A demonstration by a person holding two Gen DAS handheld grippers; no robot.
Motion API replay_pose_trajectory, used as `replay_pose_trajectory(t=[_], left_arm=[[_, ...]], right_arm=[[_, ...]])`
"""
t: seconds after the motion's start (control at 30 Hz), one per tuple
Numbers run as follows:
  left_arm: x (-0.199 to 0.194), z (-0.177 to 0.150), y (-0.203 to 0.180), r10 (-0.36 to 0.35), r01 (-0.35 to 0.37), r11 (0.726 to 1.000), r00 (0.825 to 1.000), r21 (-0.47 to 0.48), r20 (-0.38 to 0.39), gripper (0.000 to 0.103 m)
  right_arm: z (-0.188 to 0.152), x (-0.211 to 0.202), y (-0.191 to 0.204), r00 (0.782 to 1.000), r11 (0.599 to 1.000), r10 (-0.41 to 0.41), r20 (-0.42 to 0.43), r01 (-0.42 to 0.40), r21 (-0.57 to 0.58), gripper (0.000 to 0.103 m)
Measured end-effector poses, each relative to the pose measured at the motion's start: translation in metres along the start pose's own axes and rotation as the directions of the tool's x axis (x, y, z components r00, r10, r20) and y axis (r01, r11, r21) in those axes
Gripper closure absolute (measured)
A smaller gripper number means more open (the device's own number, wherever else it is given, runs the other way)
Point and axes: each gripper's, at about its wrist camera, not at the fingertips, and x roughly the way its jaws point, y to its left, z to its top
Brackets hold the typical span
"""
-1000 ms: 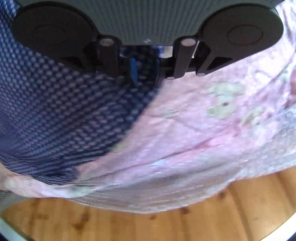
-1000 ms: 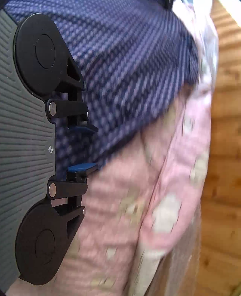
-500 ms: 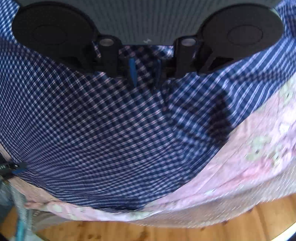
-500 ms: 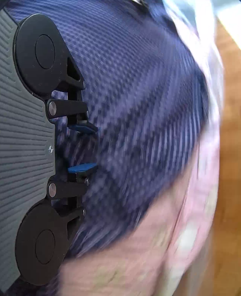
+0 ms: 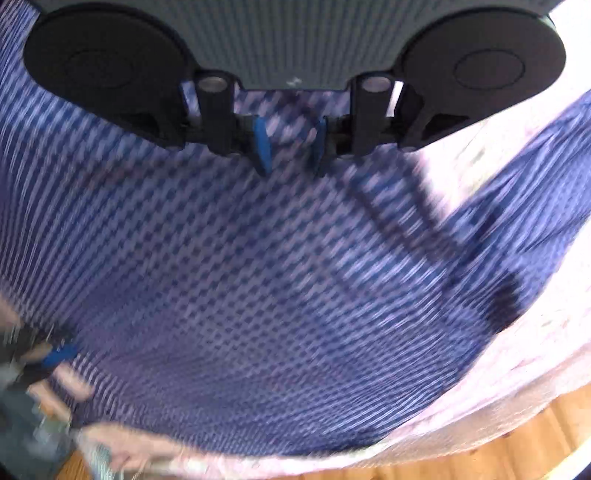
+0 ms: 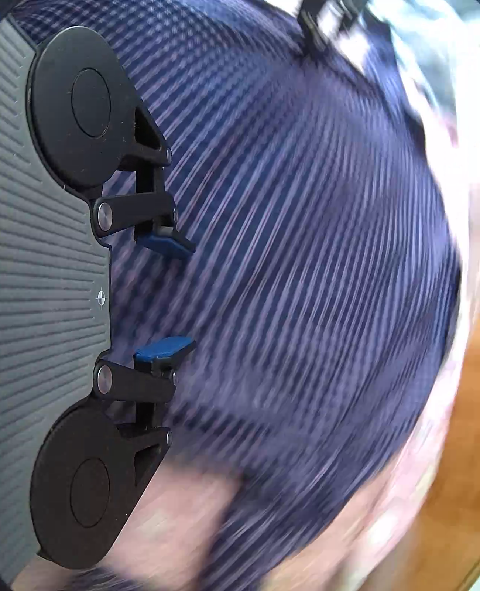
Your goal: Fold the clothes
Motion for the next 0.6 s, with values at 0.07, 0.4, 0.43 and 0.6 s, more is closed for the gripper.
replay_pose_trajectory(t=[0.07, 0.4, 0.43, 0.6], left_arm=[[-0.017, -0.015, 0.002, 0.011, -0.011, 0.999, 1.000, -0.047, -0.004, 0.077], [-0.067, -0.077, -0.077, -0.124, 0.122, 0.981, 0.992, -0.148, 0.000, 0.076], [-0.072, -0.085, -0.079, -0.089, 0.084, 0.987, 0.996, -0.138, -0.025, 0.076], [-0.090, -0.099, -0.084, 0.057, -0.073, 0.989, 0.991, -0.127, -0.124, 0.080]], right_arm=[[-0.013, -0.016, -0.011, 0.997, 0.998, -0.058, -0.042, 0.059, 0.026, 0.055], [-0.091, -0.069, 0.077, 0.991, 0.979, 0.131, -0.025, -0.133, -0.156, 0.052], [-0.107, -0.067, 0.080, 0.992, 0.975, 0.120, -0.030, -0.124, -0.187, 0.049], [-0.153, -0.107, 0.049, 0.998, 0.990, -0.025, -0.055, 0.017, -0.137, 0.048]])
